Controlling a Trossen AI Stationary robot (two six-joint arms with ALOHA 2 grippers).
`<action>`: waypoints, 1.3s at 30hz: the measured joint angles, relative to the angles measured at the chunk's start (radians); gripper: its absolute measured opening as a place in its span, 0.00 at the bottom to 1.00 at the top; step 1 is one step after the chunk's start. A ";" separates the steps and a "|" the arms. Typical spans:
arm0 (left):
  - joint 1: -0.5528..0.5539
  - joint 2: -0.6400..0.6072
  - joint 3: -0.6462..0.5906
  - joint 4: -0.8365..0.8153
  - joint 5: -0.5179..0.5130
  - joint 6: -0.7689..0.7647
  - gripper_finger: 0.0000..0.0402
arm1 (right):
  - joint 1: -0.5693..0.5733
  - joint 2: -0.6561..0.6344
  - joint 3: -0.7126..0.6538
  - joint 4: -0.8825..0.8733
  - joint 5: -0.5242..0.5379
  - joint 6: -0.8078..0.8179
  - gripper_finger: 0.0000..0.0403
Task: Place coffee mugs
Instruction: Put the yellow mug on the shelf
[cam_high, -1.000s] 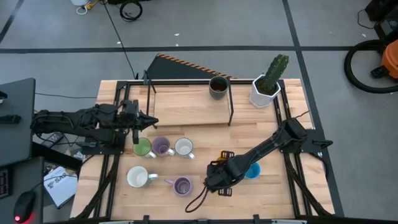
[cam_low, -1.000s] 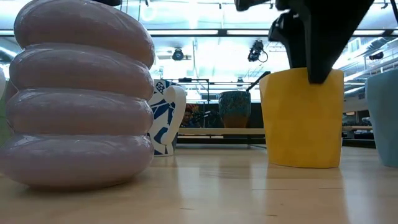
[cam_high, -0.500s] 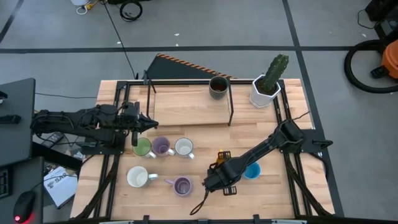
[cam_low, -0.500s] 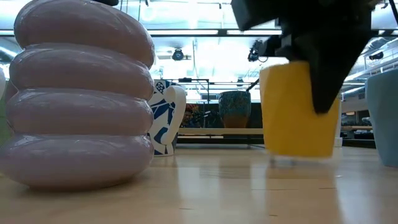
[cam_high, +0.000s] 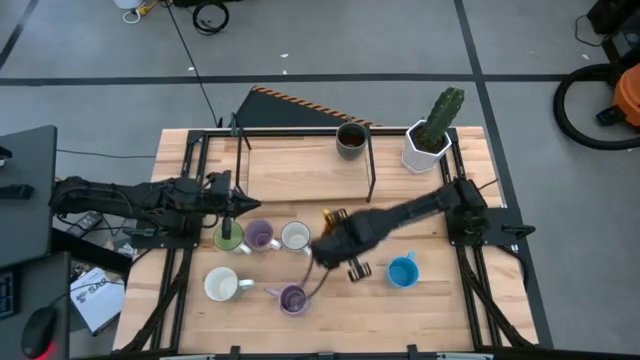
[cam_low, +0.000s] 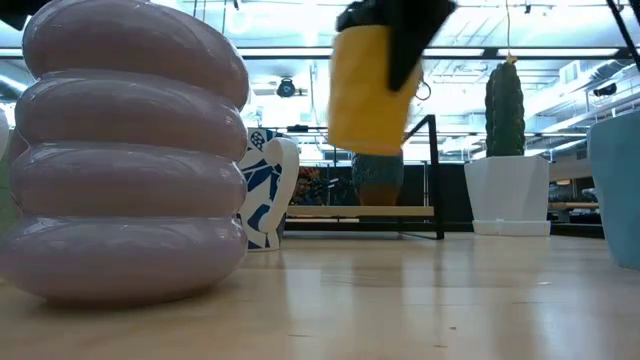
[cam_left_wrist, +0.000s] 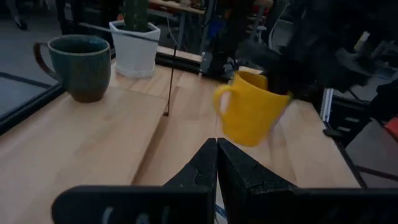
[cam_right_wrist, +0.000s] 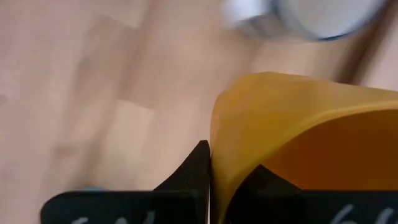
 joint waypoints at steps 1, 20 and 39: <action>0.000 -0.002 0.000 0.000 -0.006 0.009 0.04 | -0.023 0.000 0.017 0.001 0.003 -0.043 0.08; 0.000 -0.052 0.023 0.010 -0.113 0.036 0.04 | -0.375 0.002 0.060 0.153 -0.014 -0.419 0.09; 0.012 -0.004 0.022 0.056 -0.235 0.073 0.04 | -0.631 0.047 0.141 0.292 -0.129 -0.604 0.09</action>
